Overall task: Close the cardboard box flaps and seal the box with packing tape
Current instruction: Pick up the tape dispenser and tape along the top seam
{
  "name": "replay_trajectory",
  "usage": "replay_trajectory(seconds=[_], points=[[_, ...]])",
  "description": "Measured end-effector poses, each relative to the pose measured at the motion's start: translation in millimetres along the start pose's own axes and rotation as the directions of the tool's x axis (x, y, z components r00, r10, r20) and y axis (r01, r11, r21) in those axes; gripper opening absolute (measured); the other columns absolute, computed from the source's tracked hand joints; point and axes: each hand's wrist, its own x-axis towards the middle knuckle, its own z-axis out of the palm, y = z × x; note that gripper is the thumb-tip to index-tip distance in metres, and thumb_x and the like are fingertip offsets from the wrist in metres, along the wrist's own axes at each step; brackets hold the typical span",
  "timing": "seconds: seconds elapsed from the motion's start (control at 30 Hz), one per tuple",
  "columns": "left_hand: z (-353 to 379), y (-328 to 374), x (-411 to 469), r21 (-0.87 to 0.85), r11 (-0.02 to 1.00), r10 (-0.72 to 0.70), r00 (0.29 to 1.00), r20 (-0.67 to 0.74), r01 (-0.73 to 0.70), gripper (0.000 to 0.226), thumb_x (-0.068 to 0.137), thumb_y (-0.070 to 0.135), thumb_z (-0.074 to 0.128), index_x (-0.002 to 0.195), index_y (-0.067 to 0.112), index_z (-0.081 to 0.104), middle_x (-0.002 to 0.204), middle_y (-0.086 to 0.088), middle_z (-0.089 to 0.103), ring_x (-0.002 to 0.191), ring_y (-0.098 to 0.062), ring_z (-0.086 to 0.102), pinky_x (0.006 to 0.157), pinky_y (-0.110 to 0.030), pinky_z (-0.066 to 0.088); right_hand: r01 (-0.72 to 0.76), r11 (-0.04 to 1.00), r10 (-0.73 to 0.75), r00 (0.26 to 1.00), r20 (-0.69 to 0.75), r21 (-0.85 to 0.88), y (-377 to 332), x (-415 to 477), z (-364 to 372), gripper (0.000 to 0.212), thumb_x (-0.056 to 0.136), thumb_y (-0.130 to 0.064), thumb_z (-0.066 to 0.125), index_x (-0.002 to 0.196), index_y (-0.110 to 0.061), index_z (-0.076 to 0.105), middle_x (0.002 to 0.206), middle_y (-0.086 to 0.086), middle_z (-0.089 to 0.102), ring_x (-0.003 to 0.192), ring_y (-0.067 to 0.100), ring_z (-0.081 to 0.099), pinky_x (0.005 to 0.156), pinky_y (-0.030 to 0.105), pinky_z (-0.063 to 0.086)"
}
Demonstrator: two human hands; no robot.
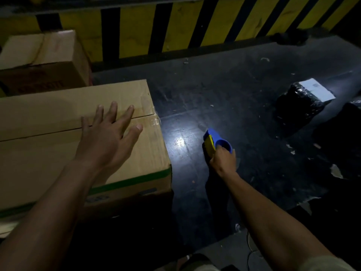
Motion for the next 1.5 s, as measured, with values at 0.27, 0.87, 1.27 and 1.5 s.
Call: replay_trajectory(seconds=[0.27, 0.87, 1.27, 1.5], points=[[-4.7, -0.7, -0.9, -0.005, 1.000, -0.005, 1.000, 0.013, 0.005, 0.075, 0.089, 0.078, 0.003, 0.157, 0.047, 0.007, 0.168, 0.001, -0.001, 0.154, -0.027, -0.006, 0.120, -0.061, -0.003, 0.196, 0.905, -0.130, 0.972, -0.194, 0.377, -52.0, -12.0, -92.1, 0.013, 0.083, -0.013, 0.049, 0.095, -0.012, 0.055, 0.086, 0.014, 0.062, 0.083, 0.039, 0.059, 0.066, 0.036, 0.038], [-56.7, -133.1, -51.8, -0.026, 0.989, -0.142, 0.990, 0.001, 0.142, 0.059, 0.103, 0.058, 0.024, 0.158, 0.036, 0.022, 0.168, -0.002, 0.013, 0.154, -0.028, 0.007, 0.123, -0.053, 0.009, 0.656, 0.638, -0.587, 0.754, -0.296, 0.405, -271.1, -94.3, -215.6, 0.059, 0.078, -0.046, 0.075, 0.129, -0.023, 0.055, 0.117, -0.004, 0.065, 0.101, 0.013, 0.063, 0.084, 0.038, 0.056], [-85.5, -254.9, -87.5, -0.240, 0.904, -0.369, 0.929, -0.022, 0.354, 0.063, 0.104, 0.047, 0.037, 0.159, 0.020, 0.023, 0.168, -0.006, 0.010, 0.154, -0.029, 0.009, 0.122, -0.054, 0.008, 0.826, 0.532, -0.822, 0.557, -0.122, 0.186, -414.0, -117.2, -180.8, 0.059, 0.086, -0.048, 0.064, 0.134, -0.019, 0.047, 0.123, 0.005, 0.061, 0.103, 0.020, 0.060, 0.086, 0.042, 0.054], [-93.0, -279.6, -82.2, -0.547, 0.754, -0.428, 0.904, 0.011, 0.363, 0.057, 0.104, 0.025, 0.048, 0.157, 0.018, 0.029, 0.165, -0.004, 0.023, 0.150, -0.029, 0.024, 0.117, -0.038, 0.027, 0.872, 0.462, -0.881, 0.473, -0.032, 0.161, -454.9, -116.5, -158.1, 0.056, 0.092, -0.044, 0.061, 0.142, -0.026, 0.042, 0.132, 0.003, 0.057, 0.110, 0.018, 0.058, 0.088, 0.037, 0.052]])
